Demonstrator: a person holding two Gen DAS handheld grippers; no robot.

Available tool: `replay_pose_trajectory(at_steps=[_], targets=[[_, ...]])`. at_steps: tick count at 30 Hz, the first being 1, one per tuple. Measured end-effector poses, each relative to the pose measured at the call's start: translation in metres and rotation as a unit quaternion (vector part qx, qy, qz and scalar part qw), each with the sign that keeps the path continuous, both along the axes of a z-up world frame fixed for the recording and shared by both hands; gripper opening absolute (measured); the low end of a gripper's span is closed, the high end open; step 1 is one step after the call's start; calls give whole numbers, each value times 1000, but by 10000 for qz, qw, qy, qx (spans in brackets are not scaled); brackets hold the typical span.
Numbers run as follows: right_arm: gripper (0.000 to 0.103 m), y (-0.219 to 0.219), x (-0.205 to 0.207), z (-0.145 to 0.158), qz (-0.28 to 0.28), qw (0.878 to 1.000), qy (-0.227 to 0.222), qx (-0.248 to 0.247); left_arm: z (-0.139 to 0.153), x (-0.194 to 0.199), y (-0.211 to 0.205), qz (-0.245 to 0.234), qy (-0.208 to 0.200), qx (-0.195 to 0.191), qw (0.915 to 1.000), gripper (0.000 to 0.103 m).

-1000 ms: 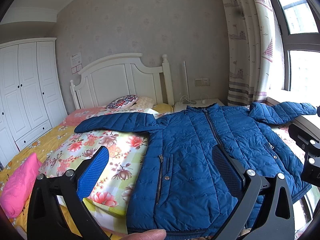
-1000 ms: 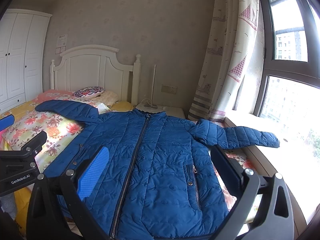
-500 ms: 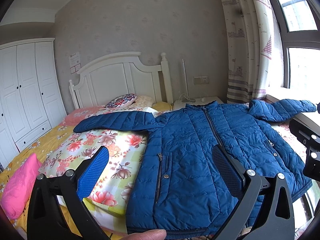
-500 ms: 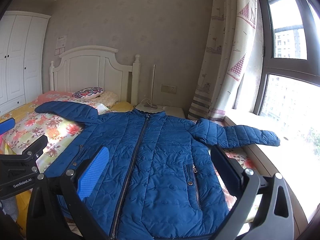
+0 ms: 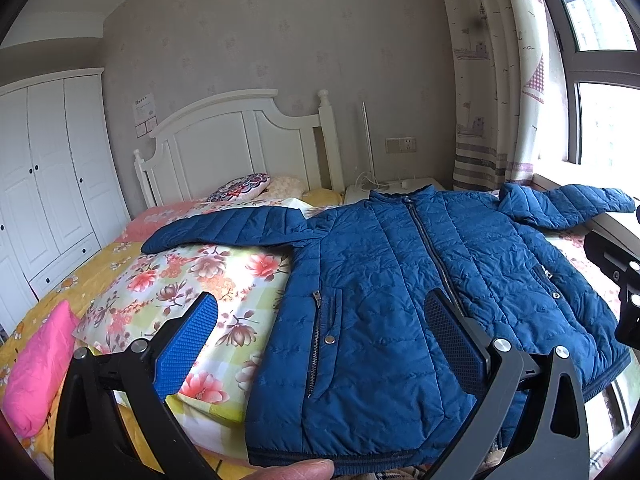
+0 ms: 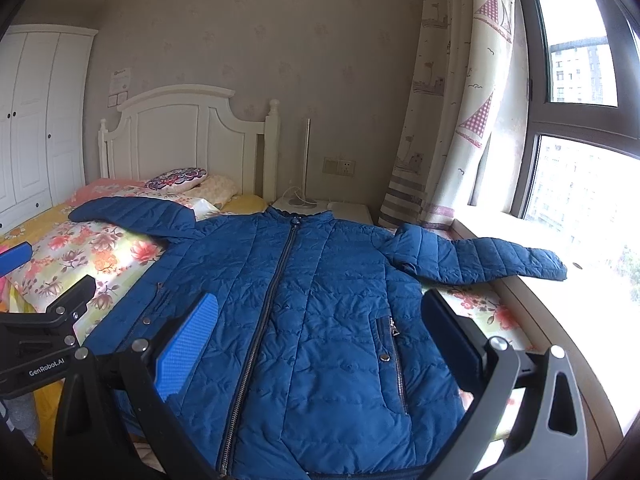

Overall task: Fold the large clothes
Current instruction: 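Grasp the jacket sleeve with the right tool and fold it across the body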

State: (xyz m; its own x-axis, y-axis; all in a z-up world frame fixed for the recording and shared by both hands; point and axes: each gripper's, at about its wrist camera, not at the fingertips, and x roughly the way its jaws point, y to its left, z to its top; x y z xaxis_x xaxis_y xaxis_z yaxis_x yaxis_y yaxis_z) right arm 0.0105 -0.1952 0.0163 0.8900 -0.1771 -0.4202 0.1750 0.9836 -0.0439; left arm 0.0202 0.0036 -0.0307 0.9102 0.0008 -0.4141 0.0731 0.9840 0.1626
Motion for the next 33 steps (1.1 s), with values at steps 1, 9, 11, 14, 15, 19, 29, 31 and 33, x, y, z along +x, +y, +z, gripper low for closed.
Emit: replay_pose_trajectory(at_steps=[1, 9, 11, 14, 15, 19, 29, 31, 33], targets=[[101, -2, 2, -2, -15, 10000, 45, 24, -3, 3, 0, 1, 50, 9, 10000, 99], [101, -21, 18, -26, -117, 9993, 294, 190, -25, 22, -9, -27, 419, 134, 9990, 99], [101, -29, 26, -36, -178, 9984, 445, 298, -33, 29, -12, -33, 533, 184, 9984, 99], [101, -45, 36, -55, -263, 9956, 705, 560, -44, 43, -17, -18, 762, 205, 9969, 99], [101, -49, 40, -60, -303, 9946, 780, 615, -48, 48, -18, -17, 842, 214, 9962, 99], [101, -57, 48, -77, -390, 9926, 931, 669, -63, 60, -28, -70, 1046, 302, 9940, 99], [101, -41, 40, -70, -122, 9981, 493, 363, -61, 63, -43, -287, 896, 216, 9953, 99], [101, -48, 39, -67, -127, 9979, 392, 501, -58, 65, -45, -338, 814, 172, 9960, 99], [101, -61, 45, -67, -136, 9963, 459, 714, -53, 74, -48, -459, 698, 116, 9964, 99]])
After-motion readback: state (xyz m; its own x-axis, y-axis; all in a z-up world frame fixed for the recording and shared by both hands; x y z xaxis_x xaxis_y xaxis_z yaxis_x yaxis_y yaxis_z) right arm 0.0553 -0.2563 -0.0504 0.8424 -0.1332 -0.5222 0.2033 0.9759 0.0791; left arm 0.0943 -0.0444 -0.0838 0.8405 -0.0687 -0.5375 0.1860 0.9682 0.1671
